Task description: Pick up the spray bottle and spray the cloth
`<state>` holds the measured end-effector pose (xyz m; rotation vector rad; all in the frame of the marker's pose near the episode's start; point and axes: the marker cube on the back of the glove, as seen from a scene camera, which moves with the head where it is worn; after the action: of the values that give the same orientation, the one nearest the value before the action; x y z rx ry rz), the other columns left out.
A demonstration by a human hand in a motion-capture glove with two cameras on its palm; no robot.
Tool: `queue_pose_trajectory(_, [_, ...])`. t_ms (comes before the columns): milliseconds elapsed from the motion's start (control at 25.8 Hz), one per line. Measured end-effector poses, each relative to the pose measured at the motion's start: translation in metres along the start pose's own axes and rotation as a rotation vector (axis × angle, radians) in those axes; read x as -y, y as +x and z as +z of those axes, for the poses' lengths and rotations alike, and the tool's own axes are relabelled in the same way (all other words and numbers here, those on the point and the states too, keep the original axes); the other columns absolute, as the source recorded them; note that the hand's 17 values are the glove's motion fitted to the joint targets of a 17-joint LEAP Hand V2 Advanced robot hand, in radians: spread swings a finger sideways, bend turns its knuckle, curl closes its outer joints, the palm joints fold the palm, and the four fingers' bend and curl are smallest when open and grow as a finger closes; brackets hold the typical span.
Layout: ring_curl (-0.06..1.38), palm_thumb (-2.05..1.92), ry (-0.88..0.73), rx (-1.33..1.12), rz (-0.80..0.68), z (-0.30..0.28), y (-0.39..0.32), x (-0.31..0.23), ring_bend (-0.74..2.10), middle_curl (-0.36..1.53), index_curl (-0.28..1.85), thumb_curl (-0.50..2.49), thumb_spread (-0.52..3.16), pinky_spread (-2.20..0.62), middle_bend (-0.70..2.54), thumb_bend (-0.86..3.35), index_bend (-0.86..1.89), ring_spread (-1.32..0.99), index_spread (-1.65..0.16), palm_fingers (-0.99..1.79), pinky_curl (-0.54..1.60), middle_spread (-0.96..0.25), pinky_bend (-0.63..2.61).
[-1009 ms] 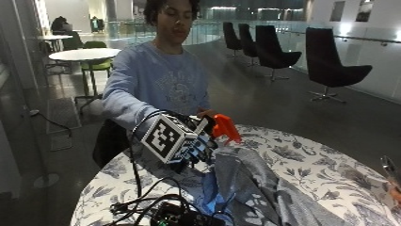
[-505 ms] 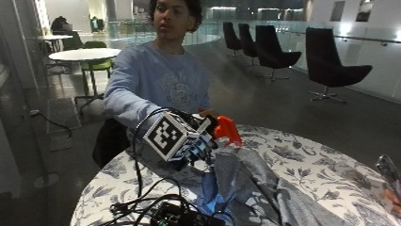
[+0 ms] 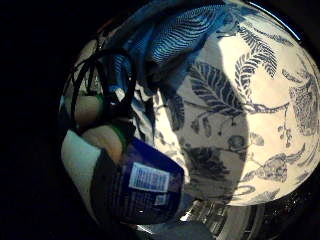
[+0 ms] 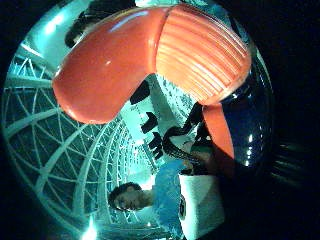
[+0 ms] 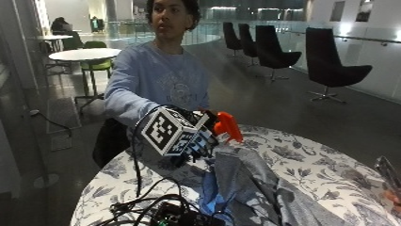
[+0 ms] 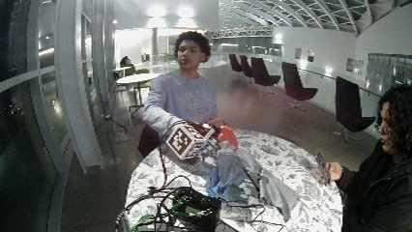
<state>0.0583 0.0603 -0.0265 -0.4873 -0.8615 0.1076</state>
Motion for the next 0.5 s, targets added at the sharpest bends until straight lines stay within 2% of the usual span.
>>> queue_pose_trajectory(155, [0.41, 0.89, 0.089, 0.074, -0.111, 0.002, -0.013, -0.008, 0.59, 0.48, 0.37, 0.60, 0.88, 0.17, 0.38, -0.02, 0.15, 0.03, -0.18, 1.17, 0.36, -0.05, 0.26])
queue_pose_trajectory(505, [0.41, 0.91, 0.294, 0.342, -0.622, 0.042, -0.076, -0.027, 0.56, 0.48, 0.39, 0.61, 0.84, 0.18, 0.35, -0.02, 0.16, 0.02, -0.19, 1.10, 0.36, -0.06, 0.21])
